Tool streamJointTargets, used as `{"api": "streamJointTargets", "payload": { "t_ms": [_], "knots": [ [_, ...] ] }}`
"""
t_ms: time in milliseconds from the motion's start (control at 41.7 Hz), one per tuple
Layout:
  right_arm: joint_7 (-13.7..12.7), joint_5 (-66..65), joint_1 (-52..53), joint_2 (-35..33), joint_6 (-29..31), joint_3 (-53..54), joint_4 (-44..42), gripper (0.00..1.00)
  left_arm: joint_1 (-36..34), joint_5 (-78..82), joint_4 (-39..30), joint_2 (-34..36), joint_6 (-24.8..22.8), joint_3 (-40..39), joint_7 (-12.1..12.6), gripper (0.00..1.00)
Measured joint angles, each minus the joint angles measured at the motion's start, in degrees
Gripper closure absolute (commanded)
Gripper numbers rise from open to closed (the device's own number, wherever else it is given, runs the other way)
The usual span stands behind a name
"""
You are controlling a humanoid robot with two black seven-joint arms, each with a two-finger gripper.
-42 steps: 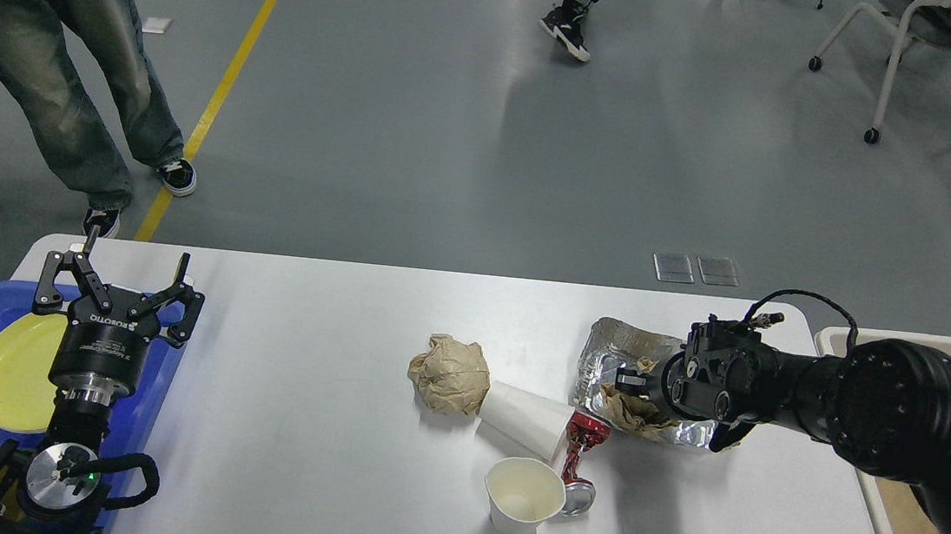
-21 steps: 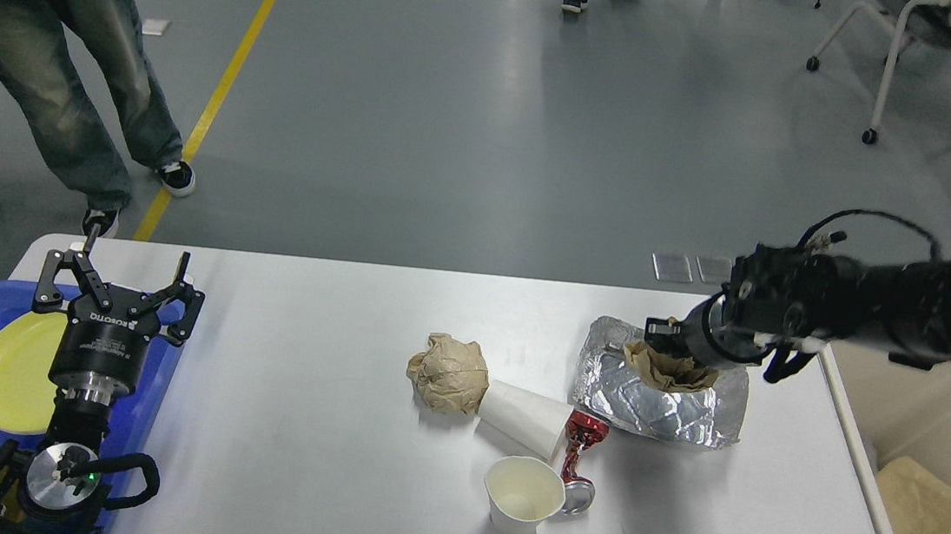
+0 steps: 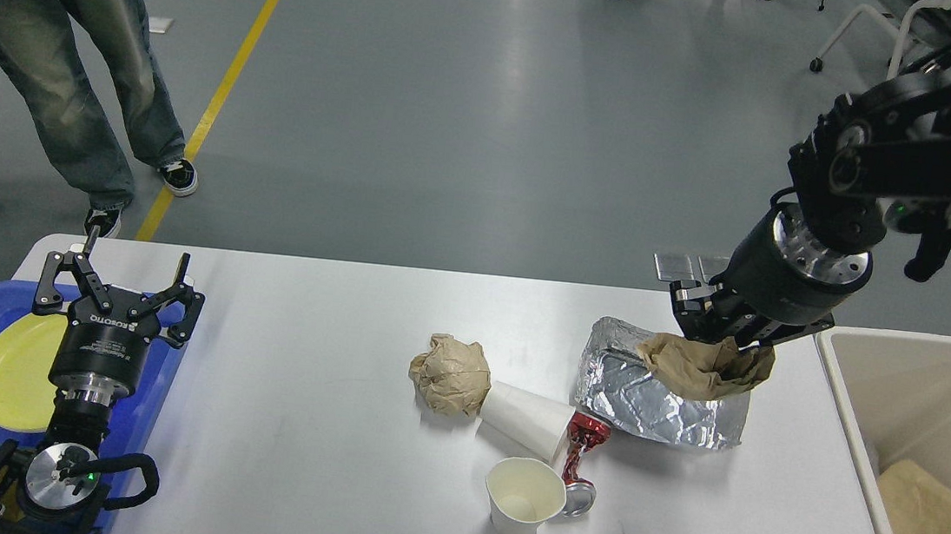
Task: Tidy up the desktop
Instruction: 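Lift the scraps and drop them into the white bin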
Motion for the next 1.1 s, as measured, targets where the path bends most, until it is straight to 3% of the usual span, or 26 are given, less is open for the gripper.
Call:
{"api": "streamJointTargets", "payload": {
  "t_ms": [336, 528, 816, 1104],
  "knots": [
    [-0.14, 0.04, 1.92, -2.27, -0.05, -1.91, 1.89, 1.00, 0.00, -0.04, 0.00, 0.00, 0.00, 0.00, -0.04, 0.04],
    [-0.16, 0.33, -4.16, -6.26, -8.84, -11.20, -2.06, 1.00, 0.00, -0.04, 0.00, 0.00, 0.00, 0.00, -0.03, 0.04],
    [0.17, -0.47, -27.07, -19.52, -13.85, -12.32, -23.01, 1.00, 0.00, -0.05, 0.00, 0.00, 0.00, 0.00, -0.03, 0.04],
    [0.30, -0.16, -59.88, -25.64, -16.25, 4.72, -52.87, 1.00, 0.00, -0.05, 0.00, 0.00, 0.00, 0.00, -0.03, 0.04]
  ]
}}
